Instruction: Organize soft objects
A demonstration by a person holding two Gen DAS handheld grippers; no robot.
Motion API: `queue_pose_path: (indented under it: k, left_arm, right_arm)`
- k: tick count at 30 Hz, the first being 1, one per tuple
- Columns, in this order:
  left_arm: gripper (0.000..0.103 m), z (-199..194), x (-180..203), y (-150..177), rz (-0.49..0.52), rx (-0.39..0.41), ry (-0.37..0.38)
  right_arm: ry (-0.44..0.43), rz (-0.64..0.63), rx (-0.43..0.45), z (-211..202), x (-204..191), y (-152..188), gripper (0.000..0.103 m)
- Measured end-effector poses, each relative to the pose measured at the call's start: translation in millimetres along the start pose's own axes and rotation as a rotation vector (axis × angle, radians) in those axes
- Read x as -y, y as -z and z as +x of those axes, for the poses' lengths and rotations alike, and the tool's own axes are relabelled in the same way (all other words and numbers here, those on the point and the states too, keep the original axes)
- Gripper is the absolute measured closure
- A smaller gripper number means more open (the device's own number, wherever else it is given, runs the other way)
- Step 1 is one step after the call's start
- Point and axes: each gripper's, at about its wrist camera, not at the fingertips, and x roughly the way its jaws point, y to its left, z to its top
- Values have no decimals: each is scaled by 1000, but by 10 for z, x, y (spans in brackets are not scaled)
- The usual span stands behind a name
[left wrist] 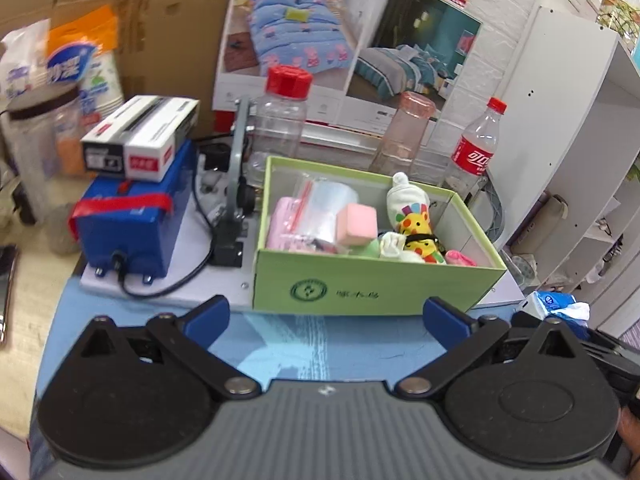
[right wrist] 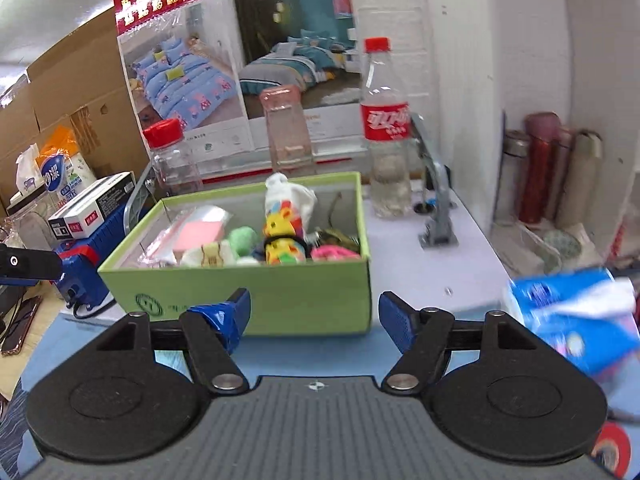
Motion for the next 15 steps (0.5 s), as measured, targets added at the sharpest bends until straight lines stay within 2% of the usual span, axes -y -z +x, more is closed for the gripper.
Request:
queue_pose_path:
  k: [4, 8, 12, 15]
  left_arm:
    - [1, -122, 64, 216, -21, 41, -45]
    - [1, -270, 190, 424, 0, 112, -88]
    - [1, -377, 371, 609, 68, 152, -127]
    - [1, -440, 484, 724, 112, 154, -119]
  right_arm:
    - [52, 80, 46, -219, -8, 195, 46]
    - [124, 147, 80, -400, -63, 390, 46]
    - [136, 177, 141, -565, -90, 601, 46]
    - [168, 149, 154, -659, -109, 669, 46]
